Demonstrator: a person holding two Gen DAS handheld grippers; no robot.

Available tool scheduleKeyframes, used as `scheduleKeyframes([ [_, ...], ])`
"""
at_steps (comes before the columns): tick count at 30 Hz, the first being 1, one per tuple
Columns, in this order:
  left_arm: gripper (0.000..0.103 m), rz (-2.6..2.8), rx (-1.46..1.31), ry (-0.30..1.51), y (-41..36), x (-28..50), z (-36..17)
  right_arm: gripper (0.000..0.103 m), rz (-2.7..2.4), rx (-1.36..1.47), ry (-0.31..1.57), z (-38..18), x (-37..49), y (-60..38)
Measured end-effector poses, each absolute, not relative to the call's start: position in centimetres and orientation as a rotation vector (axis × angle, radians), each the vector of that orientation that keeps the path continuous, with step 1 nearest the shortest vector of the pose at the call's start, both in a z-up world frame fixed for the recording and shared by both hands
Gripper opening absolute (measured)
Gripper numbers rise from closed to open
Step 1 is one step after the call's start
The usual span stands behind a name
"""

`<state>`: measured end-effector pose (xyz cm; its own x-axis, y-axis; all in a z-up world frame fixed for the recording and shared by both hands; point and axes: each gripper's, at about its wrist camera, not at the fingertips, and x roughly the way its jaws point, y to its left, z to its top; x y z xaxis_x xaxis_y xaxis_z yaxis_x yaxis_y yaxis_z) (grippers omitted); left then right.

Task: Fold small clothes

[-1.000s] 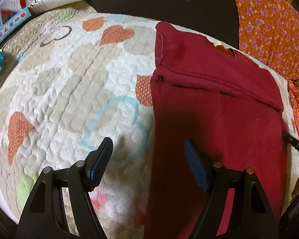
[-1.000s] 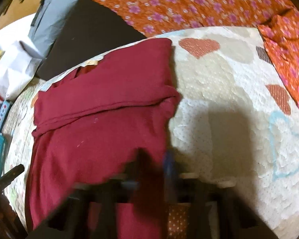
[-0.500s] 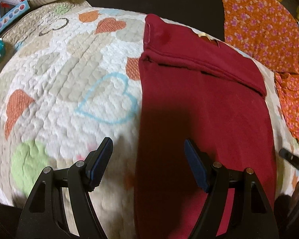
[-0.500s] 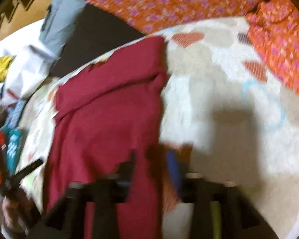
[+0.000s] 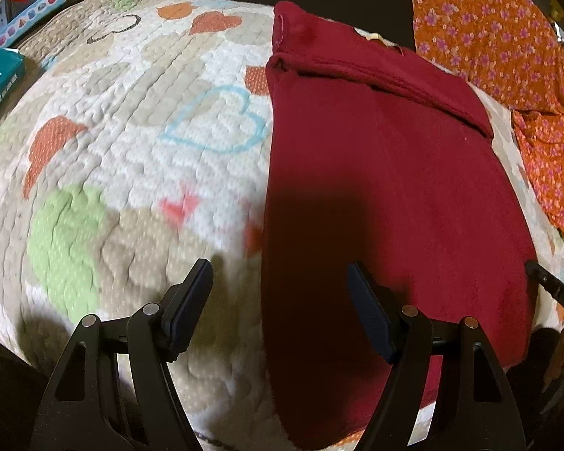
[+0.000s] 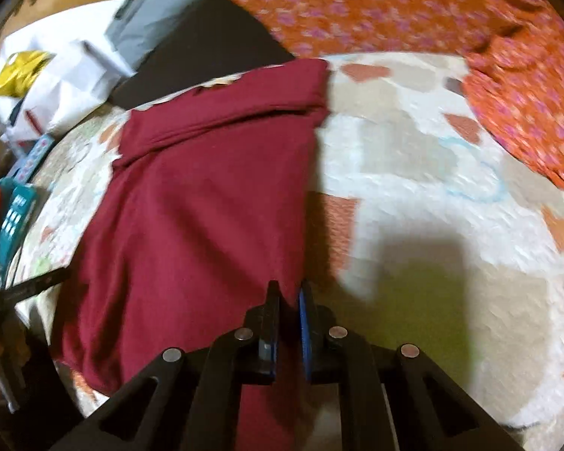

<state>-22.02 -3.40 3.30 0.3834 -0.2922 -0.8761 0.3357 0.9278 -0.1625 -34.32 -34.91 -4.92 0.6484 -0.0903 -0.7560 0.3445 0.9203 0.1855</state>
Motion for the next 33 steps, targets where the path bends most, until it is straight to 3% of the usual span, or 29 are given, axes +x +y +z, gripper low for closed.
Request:
scheduleKeyframes([
  [7, 0.074, -0.401, 0.069, 1.124, -3.5, -23.0, 2.7, 0.011, -0.232, 0.394, 0.823, -4.5, -34.5, -34.3],
  [11, 0.074, -0.400, 0.070, 1.125, -3.5, -23.0, 2.6, 0.039, -0.196, 0.449, 0.831, -4.6, -35.8, -33.9],
  [33, 0.077, -0.476, 0.067, 1.231, -2.7, -26.3, 1.9, 0.048, -0.142, 0.525, 0.968, -7.7, -38.6, -32.9],
])
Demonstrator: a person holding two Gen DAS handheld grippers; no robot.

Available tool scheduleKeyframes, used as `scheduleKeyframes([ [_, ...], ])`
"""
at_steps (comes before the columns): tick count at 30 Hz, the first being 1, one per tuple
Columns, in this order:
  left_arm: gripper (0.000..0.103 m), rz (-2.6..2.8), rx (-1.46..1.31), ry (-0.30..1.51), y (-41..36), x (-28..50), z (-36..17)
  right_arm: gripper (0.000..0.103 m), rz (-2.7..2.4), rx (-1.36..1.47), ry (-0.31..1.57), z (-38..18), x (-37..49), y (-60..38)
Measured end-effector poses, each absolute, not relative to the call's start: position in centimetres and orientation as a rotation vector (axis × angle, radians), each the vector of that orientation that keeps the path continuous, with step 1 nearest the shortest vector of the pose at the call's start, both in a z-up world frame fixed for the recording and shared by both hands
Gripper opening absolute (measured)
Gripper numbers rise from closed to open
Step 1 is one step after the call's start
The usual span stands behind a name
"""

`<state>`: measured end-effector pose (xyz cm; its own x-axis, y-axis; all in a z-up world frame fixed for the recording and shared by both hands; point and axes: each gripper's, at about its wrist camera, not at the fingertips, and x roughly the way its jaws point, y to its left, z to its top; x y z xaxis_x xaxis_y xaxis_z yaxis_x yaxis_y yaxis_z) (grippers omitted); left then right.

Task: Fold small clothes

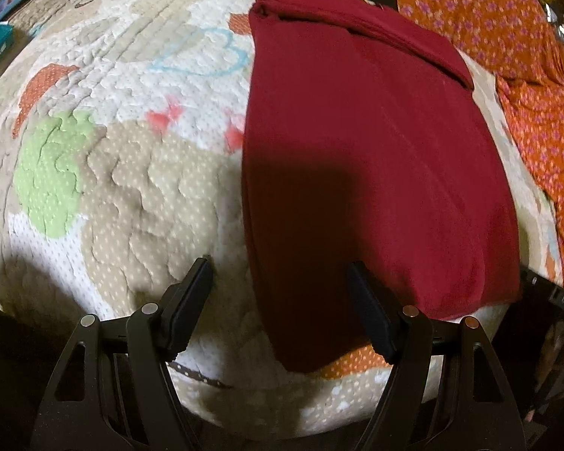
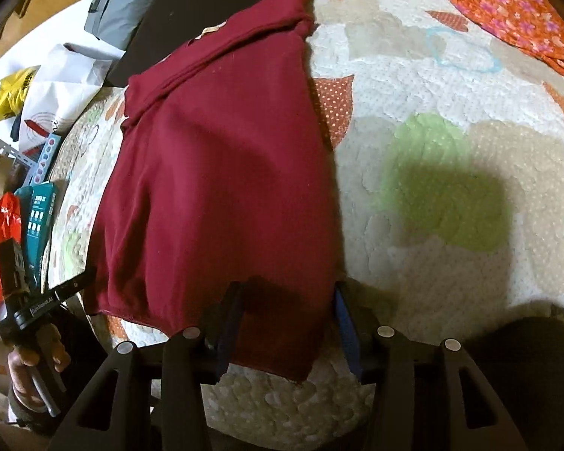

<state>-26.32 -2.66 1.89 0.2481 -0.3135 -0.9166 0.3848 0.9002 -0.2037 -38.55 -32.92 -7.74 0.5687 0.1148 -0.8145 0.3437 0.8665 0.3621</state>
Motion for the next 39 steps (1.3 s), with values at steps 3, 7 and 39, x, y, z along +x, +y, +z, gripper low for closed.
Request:
scheduleKeyframes([
  [3, 0.086, -0.494, 0.089, 1.255, -3.1, -27.0, 1.5, 0.049, -0.134, 0.541, 0.964, -7.8, -38.7, -33.0],
  [7, 0.090, -0.495, 0.118, 1.254, -3.5, -27.7, 1.2, 0.049, -0.121, 0.568, 0.966, -7.9, -39.2, -33.1],
  [39, 0.007, -0.607, -0.209, 1.017, -7.6, -8.5, 13.6, 0.009, 0.111, 0.624, 0.463, 7.8, -26.0, -41.2],
])
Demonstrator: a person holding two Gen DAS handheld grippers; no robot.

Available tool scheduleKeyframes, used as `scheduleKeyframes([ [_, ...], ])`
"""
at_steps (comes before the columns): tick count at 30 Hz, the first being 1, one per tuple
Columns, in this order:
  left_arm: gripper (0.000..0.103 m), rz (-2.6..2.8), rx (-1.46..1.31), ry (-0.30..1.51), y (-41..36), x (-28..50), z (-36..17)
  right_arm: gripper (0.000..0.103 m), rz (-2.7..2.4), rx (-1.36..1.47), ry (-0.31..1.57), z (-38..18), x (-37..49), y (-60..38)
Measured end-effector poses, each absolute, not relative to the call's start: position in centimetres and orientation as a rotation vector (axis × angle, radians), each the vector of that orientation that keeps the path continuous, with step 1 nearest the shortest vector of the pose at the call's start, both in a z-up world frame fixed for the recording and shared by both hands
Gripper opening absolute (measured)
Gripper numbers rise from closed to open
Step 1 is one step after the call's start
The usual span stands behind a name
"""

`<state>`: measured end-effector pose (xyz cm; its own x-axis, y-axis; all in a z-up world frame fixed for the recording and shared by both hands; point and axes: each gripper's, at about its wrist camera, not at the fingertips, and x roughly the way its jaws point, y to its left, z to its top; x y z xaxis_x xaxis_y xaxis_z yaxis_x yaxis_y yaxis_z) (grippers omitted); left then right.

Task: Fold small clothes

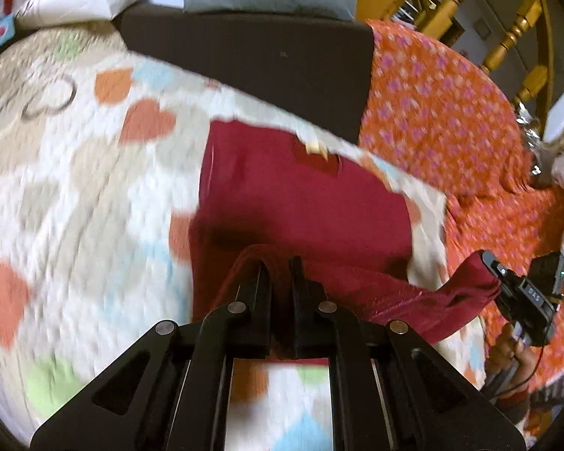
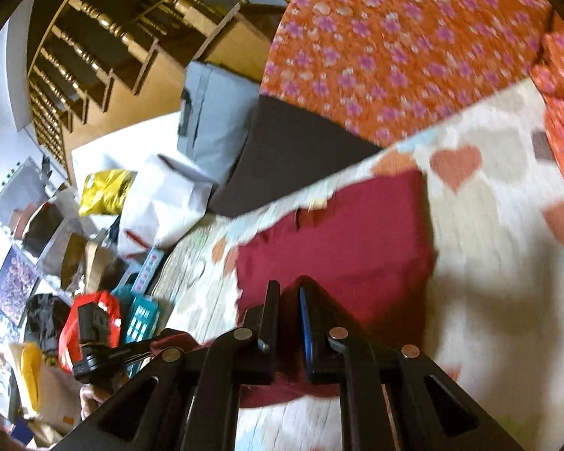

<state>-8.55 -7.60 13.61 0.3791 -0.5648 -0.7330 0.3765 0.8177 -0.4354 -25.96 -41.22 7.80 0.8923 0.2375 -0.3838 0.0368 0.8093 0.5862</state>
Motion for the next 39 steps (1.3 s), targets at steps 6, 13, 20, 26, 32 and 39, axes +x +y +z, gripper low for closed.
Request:
scheduleKeyframes([
  [6, 0.007, -0.525, -0.197, 0.969, -11.8, -0.3, 12.5, 0.009, 0.025, 0.593, 0.490, 7.9, -18.2, -44.5],
  [13, 0.009, -0.491, -0.274, 1.031, -13.4, 7.2, 8.2, 0.009, -0.059, 0.678, 0.546, 4.1, -9.7, -48.7],
  [20, 0.068, -0.503, -0.398, 0.995, -10.3, 7.8, 9.9, 0.035, -0.198, 0.806, 0.452, 5.2, -12.1, -53.2],
  [26, 0.072, -0.478, -0.345, 0.976, -10.5, 6.3, 10.7, 0.035, -0.096, 0.556, 0.508, 7.0, -11.9, -48.1],
  [32, 0.072, -0.422, -0.157, 0.985, -14.3, 7.0, 7.7, 0.035, -0.077, 0.388, 0.695, 2.9, -5.3, -43.7],
  [39, 0.073, -0.344, -0.220, 1.100, -12.9, 11.2, 2.8, 0.032, -0.205, 0.373, 0.703, 0.8, -0.3, -45.9],
])
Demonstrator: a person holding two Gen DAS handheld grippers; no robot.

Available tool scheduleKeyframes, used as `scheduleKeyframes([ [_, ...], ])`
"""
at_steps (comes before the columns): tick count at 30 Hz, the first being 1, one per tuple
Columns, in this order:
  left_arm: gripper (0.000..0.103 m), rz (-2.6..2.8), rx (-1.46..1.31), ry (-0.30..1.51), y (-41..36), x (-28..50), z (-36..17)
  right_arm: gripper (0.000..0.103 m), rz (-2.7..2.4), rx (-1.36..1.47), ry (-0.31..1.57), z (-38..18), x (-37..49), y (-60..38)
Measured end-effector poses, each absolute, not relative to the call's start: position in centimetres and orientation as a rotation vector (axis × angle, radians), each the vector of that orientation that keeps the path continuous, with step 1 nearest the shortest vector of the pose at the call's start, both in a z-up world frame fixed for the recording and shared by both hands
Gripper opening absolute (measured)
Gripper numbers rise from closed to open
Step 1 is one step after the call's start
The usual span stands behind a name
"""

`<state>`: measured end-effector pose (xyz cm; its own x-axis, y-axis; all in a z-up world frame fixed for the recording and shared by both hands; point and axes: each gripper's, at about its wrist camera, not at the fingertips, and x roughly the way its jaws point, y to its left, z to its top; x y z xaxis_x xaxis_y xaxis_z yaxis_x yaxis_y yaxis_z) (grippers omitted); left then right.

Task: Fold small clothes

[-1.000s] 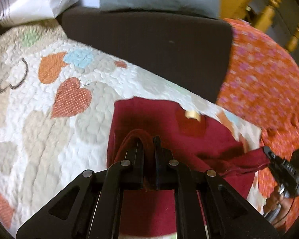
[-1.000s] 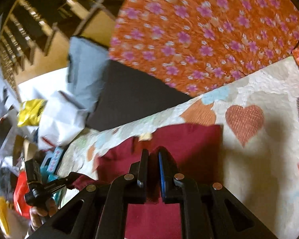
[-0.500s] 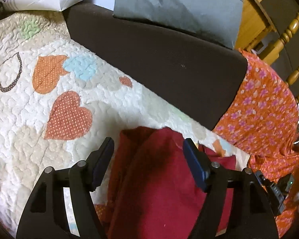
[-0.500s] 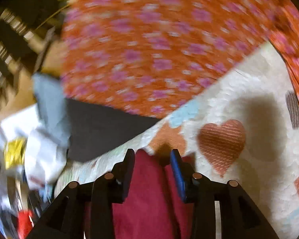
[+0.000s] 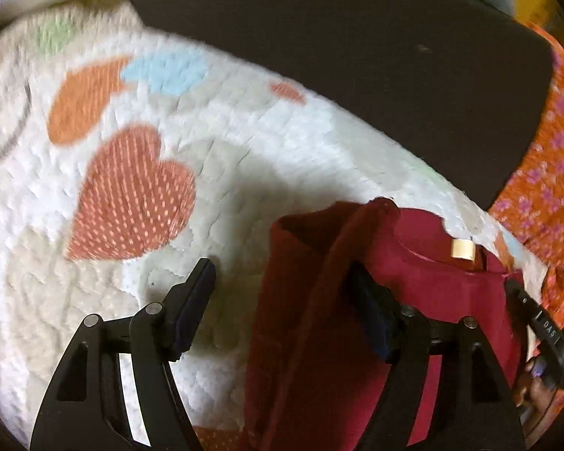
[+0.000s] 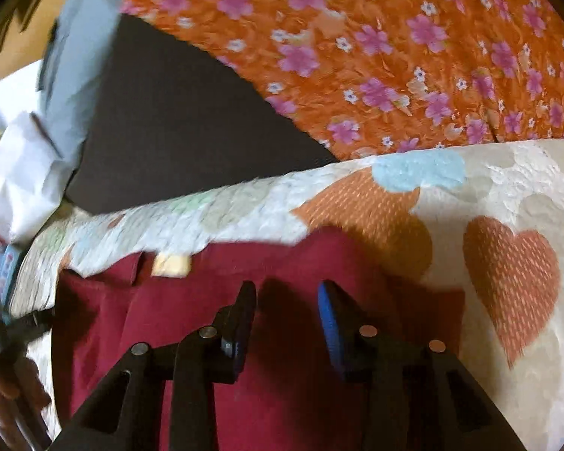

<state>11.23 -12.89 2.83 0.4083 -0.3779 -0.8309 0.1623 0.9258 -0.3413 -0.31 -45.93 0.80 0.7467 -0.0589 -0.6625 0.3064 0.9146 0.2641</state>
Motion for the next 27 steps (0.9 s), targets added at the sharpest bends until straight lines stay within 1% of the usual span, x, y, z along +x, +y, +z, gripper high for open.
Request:
scheduleKeyframes([
  [4, 0.073, -0.346, -0.233, 1.092, -12.0, 11.3, 3.4, 0.033, -0.202, 0.349, 0.721, 2.4, -0.6, -44.8],
  [7, 0.073, -0.341, -0.252, 1.073, -11.4, 11.2, 4.2, 0.034, -0.204, 0.377, 0.665, 3.6, -3.7, -44.5],
  [11, 0.073, -0.330, -0.242, 1.069, -11.4, 11.1, 4.0, 0.034, -0.301, 0.320, 0.673, 2.9, -6.7, -44.7],
  [14, 0.074, -0.320, -0.226, 1.077, -11.8, 11.1, 3.4, 0.034, -0.277, 0.312, 0.727, 1.2, -6.2, -45.0],
  [16, 0.073, -0.317, -0.210, 1.068, -12.1, 10.7, 3.8, 0.034, -0.297, 0.247, 0.750, 1.9, -6.2, -44.0],
  [17, 0.073, -0.315, -0.198, 1.056, -12.1, 10.4, 4.2, 0.034, -0.287, 0.245, 0.764, 2.4, -6.4, -43.5],
  [20, 0.073, -0.305, -0.184, 1.039, -12.0, 9.4, 5.1, 0.034, -0.224, 0.293, 0.729, 3.8, -7.7, -42.4],
  [27, 0.073, -0.299, -0.216, 1.070, -8.6, 5.5, 7.4, 0.034, -0.117, 0.279, 0.726, 4.9, -7.8, -37.9],
])
